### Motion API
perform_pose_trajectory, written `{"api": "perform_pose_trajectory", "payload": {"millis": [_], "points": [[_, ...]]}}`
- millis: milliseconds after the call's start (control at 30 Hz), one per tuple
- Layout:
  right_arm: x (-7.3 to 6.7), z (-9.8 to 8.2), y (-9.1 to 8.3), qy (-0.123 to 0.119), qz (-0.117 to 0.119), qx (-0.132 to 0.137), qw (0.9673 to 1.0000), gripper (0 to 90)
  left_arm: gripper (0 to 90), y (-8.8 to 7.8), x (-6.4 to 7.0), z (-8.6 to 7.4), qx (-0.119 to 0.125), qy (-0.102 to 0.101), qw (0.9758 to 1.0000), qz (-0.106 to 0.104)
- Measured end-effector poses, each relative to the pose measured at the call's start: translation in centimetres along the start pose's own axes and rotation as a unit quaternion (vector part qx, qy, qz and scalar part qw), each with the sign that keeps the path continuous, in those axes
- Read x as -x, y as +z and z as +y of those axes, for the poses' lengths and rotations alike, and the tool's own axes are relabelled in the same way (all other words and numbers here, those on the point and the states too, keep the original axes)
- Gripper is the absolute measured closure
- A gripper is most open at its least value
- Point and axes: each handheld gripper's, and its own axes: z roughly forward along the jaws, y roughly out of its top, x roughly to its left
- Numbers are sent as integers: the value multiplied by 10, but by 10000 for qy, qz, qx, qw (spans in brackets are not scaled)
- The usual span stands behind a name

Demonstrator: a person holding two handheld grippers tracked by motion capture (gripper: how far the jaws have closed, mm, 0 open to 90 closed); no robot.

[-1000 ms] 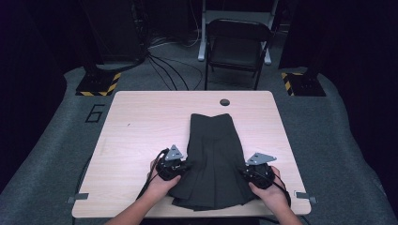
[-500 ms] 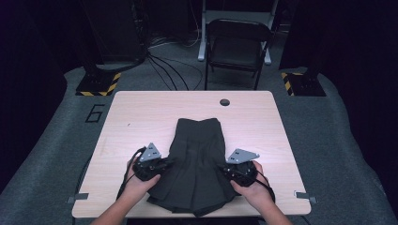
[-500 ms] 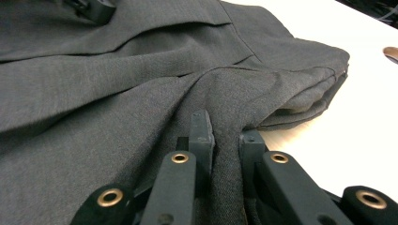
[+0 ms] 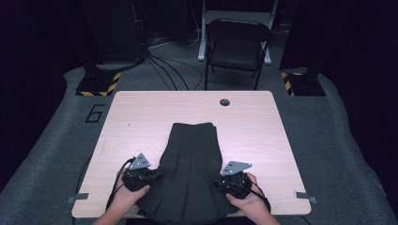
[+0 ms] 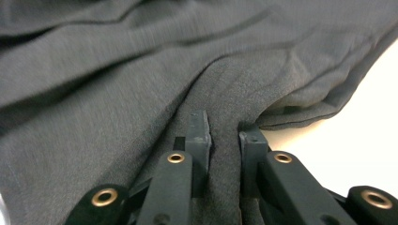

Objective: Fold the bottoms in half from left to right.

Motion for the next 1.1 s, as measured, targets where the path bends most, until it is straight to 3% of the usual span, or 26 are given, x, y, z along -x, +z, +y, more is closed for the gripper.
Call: {"api": "perform_pose_trajectory", "payload": {"millis": [100, 133, 167, 200, 300, 367, 400, 567, 733, 867, 1000, 1100], "points": [[2, -7, 4, 163, 16, -153, 9997, 763, 753, 5, -3, -3, -75, -153, 9998, -64], [7, -13, 7, 122, -24, -340, 9993, 748, 732, 10, -5, -6, -162, -291, 9994, -80], [8, -16, 9, 147, -41, -462, 9988, 745, 716, 10, -5, -6, -162, -291, 9994, -80], [9, -19, 12, 167, -98, -608, 9980, 737, 695, 17, -7, -10, -345, -303, 9989, -88], [13, -24, 17, 168, -95, -779, 9968, 723, 654, 22, -6, -13, -559, -194, 9982, -104], [18, -25, 19, 250, -54, -849, 9961, 708, 606, 25, -2, -15, -546, -243, 9982, -91], [20, -26, 19, 250, -30, -872, 9959, 704, 591, 26, 2, -15, -555, -147, 9983, -37], [21, -26, 18, 291, -88, -882, 9956, 670, 548, 27, 3, -15, -609, -80, 9981, -39], [18, -23, 11, 230, -212, -542, 9980, 567, 501, 27, -2, -17, -525, -264, 9982, -88], [21, -16, 4, 441, -326, -147, 9984, 473, 471, 25, -5, -17, -434, -329, 9985, -67], [26, -13, 5, 669, -339, 115, 9971, 421, 440, 22, -7, -15, -260, -308, 9992, -56], [28, -11, 7, 596, -362, 186, 9974, 404, 426, 18, -6, -13, -149, -224, 9996, -3]]}}
